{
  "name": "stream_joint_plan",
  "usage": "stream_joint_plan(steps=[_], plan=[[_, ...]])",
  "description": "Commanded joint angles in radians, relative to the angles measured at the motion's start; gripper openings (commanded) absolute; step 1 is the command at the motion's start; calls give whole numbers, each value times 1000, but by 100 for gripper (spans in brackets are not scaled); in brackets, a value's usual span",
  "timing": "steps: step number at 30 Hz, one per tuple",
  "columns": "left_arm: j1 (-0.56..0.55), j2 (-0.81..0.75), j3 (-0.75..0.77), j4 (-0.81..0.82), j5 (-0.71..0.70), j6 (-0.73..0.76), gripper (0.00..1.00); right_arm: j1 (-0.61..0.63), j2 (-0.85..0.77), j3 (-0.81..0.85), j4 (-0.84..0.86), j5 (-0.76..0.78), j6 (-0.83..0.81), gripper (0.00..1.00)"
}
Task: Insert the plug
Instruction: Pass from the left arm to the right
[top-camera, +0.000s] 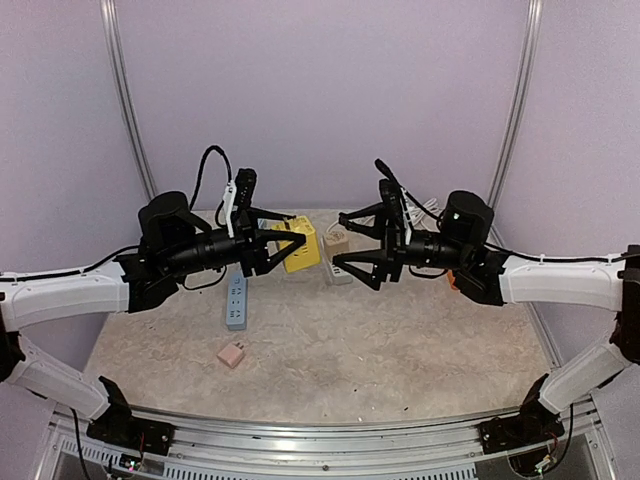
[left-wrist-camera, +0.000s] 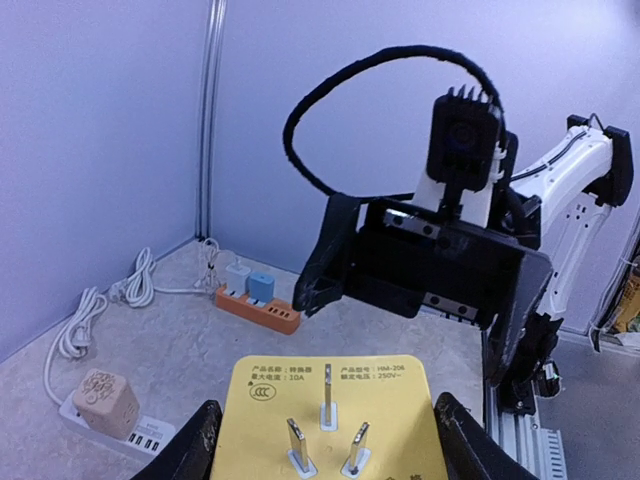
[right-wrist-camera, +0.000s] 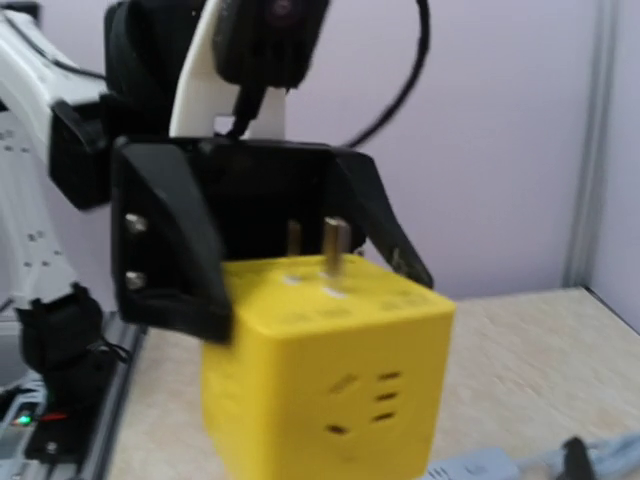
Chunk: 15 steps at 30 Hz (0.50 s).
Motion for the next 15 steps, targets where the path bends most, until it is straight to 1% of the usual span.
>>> stream_joint_plan(steps=[1,5,9,12,15], plan=[[-45,-4,-54,382,70,-45,11,-15,59,-16,140,-124,57,98],[-61,-15,-83,483,88,-45,11,-16,97,-3,189,-156,112,98],[-80,-8,-87,524,101,-41,11,-16,131,-19,352,-203,219,98],[-88,6,-88,574,102,-67,11,-16,165,-20,471,-242,307,97],[-100,28,-83,603,99,-82,11,-14,207,-29,633,-268,406,95]])
